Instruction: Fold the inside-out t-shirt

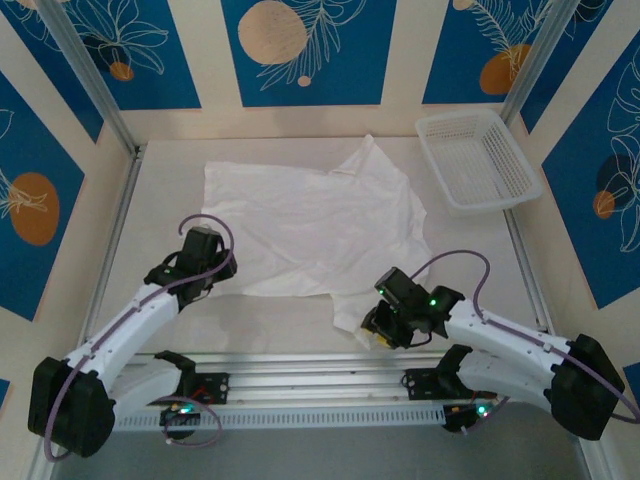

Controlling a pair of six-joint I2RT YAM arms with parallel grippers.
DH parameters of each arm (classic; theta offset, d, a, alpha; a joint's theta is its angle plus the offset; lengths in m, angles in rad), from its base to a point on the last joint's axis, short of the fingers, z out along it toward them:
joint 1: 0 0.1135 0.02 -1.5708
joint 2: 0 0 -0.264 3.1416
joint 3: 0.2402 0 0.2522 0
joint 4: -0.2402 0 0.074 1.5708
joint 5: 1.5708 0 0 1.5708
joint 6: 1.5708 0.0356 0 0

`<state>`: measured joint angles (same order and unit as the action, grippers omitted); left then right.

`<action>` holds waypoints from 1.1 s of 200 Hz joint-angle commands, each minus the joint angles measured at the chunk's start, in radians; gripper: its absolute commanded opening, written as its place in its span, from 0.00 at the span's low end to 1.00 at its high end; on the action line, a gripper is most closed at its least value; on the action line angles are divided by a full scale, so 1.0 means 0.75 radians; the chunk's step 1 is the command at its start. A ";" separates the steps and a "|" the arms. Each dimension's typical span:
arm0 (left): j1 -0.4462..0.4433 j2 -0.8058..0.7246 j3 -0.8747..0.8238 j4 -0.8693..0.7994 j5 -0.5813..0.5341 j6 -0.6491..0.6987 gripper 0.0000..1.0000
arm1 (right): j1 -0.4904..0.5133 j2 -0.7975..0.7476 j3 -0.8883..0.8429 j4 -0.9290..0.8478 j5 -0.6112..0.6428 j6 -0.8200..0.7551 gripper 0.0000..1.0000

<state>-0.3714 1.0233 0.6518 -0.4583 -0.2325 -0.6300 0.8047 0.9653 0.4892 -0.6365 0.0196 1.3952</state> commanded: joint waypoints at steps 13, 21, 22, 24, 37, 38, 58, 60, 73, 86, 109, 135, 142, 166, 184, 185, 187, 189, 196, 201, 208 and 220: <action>-0.003 0.002 -0.023 -0.019 -0.019 -0.026 0.51 | 0.008 0.080 -0.012 0.039 0.006 0.031 0.48; -0.003 0.004 -0.024 -0.021 -0.019 -0.027 0.51 | 0.011 0.110 -0.016 0.065 -0.006 0.030 0.48; -0.004 0.004 -0.024 -0.021 -0.019 -0.027 0.51 | 0.011 0.114 -0.016 0.068 -0.007 0.029 0.49; -0.002 0.004 -0.024 -0.022 -0.020 -0.027 0.51 | 0.011 0.123 -0.017 0.075 -0.010 0.026 0.49; -0.002 0.007 -0.021 -0.037 -0.035 -0.034 0.51 | 0.010 0.179 -0.017 0.110 -0.024 0.011 0.48; -0.003 0.008 -0.020 -0.038 -0.037 -0.033 0.51 | 0.011 0.181 -0.016 0.113 -0.024 0.009 0.48; 0.000 0.022 -0.009 -0.084 -0.067 -0.073 0.50 | 0.008 0.255 -0.004 0.140 -0.026 -0.022 0.40; 0.000 0.022 -0.007 -0.089 -0.071 -0.078 0.50 | 0.007 0.260 -0.002 0.142 -0.028 -0.025 0.38; 0.001 0.020 -0.012 -0.099 -0.070 -0.090 0.48 | 0.003 0.267 0.018 0.146 -0.035 -0.057 0.16; 0.012 0.029 -0.024 -0.117 -0.082 -0.112 0.47 | 0.006 0.227 0.037 0.124 -0.019 -0.072 0.00; 0.053 0.093 -0.026 -0.175 -0.113 -0.130 0.43 | 0.005 0.047 0.052 0.040 0.087 -0.050 0.00; 0.054 0.198 -0.014 -0.150 -0.079 -0.063 0.37 | -0.036 -0.163 0.039 -0.029 0.181 -0.011 0.00; 0.054 0.238 -0.004 -0.135 -0.047 -0.029 0.35 | -0.056 -0.196 0.031 -0.028 0.177 -0.008 0.00; 0.018 0.364 0.047 -0.141 -0.016 0.038 0.34 | -0.113 -0.230 0.018 -0.021 0.133 -0.003 0.00; -0.002 0.431 0.064 -0.162 -0.059 0.032 0.36 | -0.122 -0.223 0.011 -0.013 0.117 0.003 0.00; -0.002 0.434 0.064 -0.163 -0.062 0.032 0.36 | -0.122 -0.222 0.012 -0.013 0.116 0.004 0.00; -0.003 0.439 0.065 -0.165 -0.067 0.030 0.36 | -0.122 -0.222 0.012 -0.012 0.115 0.005 0.00; -0.004 0.446 0.065 -0.166 -0.074 0.029 0.36 | -0.122 -0.220 0.011 -0.012 0.113 0.007 0.00; -0.006 0.464 0.063 -0.168 -0.091 0.025 0.36 | -0.122 -0.218 0.009 -0.009 0.111 0.011 0.00; -0.009 0.476 0.063 -0.169 -0.106 0.021 0.37 | -0.122 -0.219 0.010 -0.008 0.108 0.013 0.00; -0.008 0.489 0.060 -0.162 -0.111 0.020 0.36 | -0.124 -0.218 0.011 -0.010 0.108 0.015 0.00; -0.008 0.502 0.063 -0.158 -0.123 0.014 0.33 | -0.130 -0.218 0.018 -0.020 0.109 0.013 0.00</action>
<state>-0.3698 1.3788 0.6750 -0.5476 -0.2813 -0.6266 0.7174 0.8028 0.5022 -0.6212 0.1013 1.3872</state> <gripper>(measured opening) 0.356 0.065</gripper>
